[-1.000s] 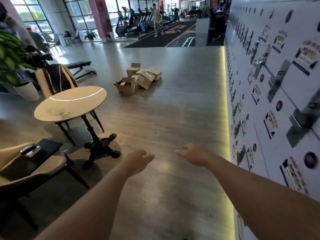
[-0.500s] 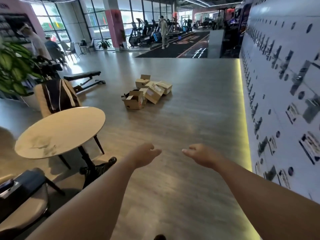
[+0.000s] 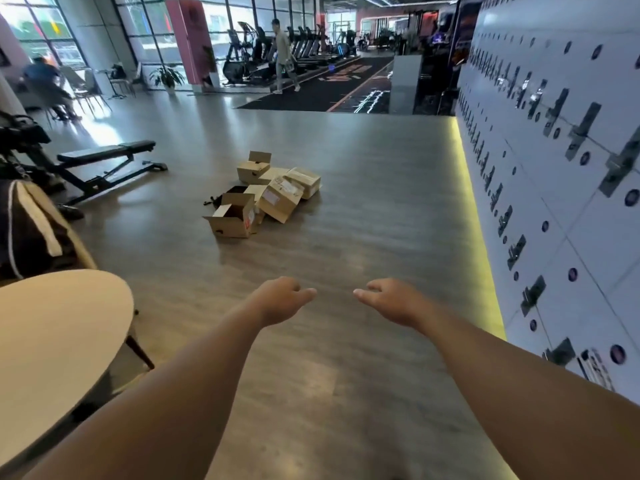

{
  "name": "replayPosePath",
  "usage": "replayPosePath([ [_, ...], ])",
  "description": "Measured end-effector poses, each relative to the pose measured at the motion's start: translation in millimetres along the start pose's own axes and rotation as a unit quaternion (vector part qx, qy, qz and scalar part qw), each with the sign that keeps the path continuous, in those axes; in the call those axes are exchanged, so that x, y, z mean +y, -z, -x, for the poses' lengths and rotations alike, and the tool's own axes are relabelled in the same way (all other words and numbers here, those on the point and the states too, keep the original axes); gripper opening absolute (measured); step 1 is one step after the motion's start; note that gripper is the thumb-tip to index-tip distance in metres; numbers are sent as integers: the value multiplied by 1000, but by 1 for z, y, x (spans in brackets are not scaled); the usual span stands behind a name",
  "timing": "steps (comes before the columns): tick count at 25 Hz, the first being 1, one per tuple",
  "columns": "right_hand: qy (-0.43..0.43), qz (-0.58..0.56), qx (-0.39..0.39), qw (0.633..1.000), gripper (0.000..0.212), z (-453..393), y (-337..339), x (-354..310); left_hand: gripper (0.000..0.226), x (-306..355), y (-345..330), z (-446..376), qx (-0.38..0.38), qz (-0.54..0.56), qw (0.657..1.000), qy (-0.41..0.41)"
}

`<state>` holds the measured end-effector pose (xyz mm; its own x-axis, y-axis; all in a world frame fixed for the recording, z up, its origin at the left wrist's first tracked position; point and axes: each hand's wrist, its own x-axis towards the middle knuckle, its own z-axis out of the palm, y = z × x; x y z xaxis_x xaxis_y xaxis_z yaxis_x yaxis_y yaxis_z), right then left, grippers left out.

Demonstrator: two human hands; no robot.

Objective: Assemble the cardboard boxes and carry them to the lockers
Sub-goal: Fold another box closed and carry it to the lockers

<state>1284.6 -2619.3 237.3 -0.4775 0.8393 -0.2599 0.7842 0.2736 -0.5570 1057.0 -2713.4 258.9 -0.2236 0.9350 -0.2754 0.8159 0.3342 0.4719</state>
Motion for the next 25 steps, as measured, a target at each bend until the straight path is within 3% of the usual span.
replayPosePath([
  [13, 23, -7, -41, 999, 83, -392, 141, 41, 56, 56, 83, -377, -5, 38, 998, 56],
  [25, 22, 14, -42, 999, 78, -777, 258, 26, 62, 39, 209, -771, -7, 31, 998, 54],
])
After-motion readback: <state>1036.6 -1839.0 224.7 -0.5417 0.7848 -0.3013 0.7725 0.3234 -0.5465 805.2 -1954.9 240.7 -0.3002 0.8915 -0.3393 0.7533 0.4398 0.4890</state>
